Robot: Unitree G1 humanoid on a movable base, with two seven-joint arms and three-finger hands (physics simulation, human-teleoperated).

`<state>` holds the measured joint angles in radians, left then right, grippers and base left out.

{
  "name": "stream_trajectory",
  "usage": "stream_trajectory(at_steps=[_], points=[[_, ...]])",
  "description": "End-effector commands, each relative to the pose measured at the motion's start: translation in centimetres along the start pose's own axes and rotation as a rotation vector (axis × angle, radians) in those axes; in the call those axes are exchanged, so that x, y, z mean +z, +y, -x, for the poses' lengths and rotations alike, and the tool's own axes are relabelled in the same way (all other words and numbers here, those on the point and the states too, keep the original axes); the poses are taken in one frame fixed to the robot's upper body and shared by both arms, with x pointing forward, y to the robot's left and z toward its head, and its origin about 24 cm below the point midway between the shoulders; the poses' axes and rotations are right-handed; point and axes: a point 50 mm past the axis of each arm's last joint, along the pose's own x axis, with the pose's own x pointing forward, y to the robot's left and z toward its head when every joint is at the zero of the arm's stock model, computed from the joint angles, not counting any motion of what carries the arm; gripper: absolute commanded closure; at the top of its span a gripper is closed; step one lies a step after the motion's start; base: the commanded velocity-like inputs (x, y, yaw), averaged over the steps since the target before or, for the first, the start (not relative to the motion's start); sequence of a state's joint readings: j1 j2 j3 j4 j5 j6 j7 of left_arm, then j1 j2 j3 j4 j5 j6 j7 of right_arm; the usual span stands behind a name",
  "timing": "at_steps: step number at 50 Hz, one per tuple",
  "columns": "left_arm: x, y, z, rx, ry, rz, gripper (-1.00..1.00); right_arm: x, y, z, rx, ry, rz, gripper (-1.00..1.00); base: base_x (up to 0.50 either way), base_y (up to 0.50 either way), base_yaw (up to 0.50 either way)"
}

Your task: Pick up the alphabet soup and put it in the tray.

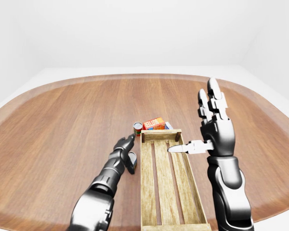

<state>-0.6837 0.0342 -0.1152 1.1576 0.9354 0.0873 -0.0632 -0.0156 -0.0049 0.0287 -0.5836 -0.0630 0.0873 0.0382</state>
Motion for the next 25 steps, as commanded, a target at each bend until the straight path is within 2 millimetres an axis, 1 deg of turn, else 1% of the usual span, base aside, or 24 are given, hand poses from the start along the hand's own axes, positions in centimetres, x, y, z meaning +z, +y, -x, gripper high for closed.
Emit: stream_trajectory(at_steps=[1, 5, 12, 18, 25], points=[[-0.1, -1.1, -0.1, -0.028, 0.018, 0.009, -1.00, 0.1, 0.0, 0.0, -0.002, -0.003, -0.001, -1.00, 0.00, 0.00, 0.00], [0.4, -1.3, -0.1, -0.036, 0.013, 0.002, -1.00, 0.0, 0.1, 0.0, 0.000, 0.002, -0.002, -1.00, 0.00, 0.00, 0.00], [1.3, -0.6, -0.2, -0.035, -0.004, -0.016, -1.00, 0.1, 0.0, 0.0, -0.002, -0.005, -0.003, -1.00, 0.00, 0.00, 0.00], [1.1, -1.5, -0.2, -0.049, 0.006, -0.033, -1.00, 0.1, -0.1, 0.0, -0.004, -0.004, -0.004, -1.00, 0.00, 0.00, 0.00], [1.2, -1.8, -0.1, -0.057, 0.004, -0.042, -1.00, 0.0, -0.1, 0.0, -0.003, 0.000, -0.005, -1.00, 0.00, 0.00, 0.00]])
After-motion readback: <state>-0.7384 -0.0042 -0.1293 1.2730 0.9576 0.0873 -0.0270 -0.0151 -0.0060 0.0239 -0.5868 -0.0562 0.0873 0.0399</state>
